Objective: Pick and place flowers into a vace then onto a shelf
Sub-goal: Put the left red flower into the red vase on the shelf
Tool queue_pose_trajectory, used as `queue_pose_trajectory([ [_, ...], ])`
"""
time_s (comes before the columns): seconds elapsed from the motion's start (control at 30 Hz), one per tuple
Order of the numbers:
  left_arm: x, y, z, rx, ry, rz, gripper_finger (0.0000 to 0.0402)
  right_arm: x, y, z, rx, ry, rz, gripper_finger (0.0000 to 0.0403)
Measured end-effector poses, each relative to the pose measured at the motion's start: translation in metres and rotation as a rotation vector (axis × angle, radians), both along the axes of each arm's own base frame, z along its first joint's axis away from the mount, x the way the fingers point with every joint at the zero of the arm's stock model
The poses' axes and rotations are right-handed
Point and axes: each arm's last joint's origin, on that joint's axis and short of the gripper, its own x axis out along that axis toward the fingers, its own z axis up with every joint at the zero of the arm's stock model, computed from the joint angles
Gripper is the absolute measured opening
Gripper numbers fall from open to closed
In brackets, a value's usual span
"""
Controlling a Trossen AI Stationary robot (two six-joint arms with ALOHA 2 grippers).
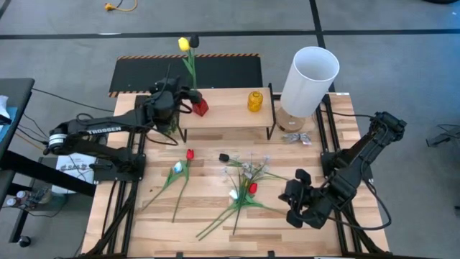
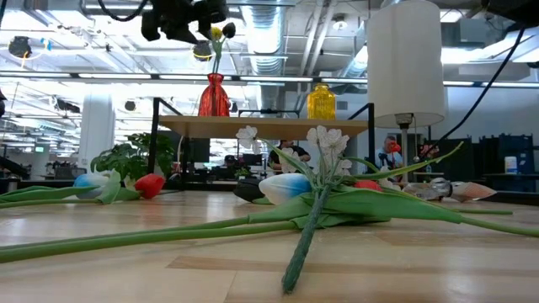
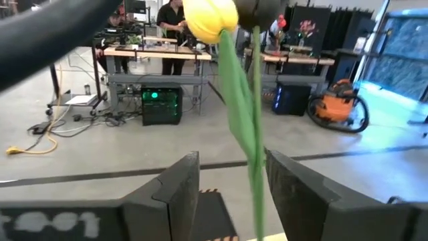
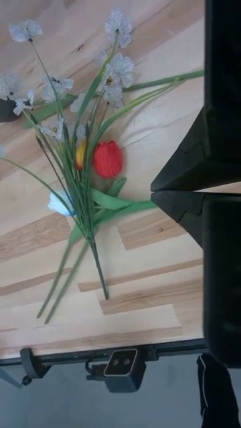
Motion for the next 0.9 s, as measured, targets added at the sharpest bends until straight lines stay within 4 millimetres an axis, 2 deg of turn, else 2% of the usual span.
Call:
queue_pose_trajectory([
  [0.27,-0.021,-0.017,0.008,-0.032,-0.009,-0.038,0.0163,-0.004,0.004,0.0,-0.001,0.0,0.023,0.0],
  [0.43,-0.04,-0.036,0.015,-0.084,-0.054,-0.171,0.0163,-0.005,0.005,0.0,-0.001,0.0,0.026,0.0],
  [0.57,-0.052,-0.053,0.021,-0.151,-0.119,-0.406,0.0163,-0.005,0.005,0.0,-0.007,0.001,0.03,0.0],
  [0.7,-0.056,-0.071,0.026,-0.258,-0.164,-0.807,0.0163,-0.005,0.005,0.0,-0.021,0.003,0.047,0.0],
  [0.8,-0.056,-0.086,0.021,-0.43,-0.161,-1.072,0.0163,-0.005,0.005,0.0,-0.023,0.003,0.051,0.0],
  [0.9,-0.057,-0.101,0.007,-0.709,-0.134,-1.152,0.0163,-0.005,0.005,0.0,-0.024,0.003,0.051,0.0],
])
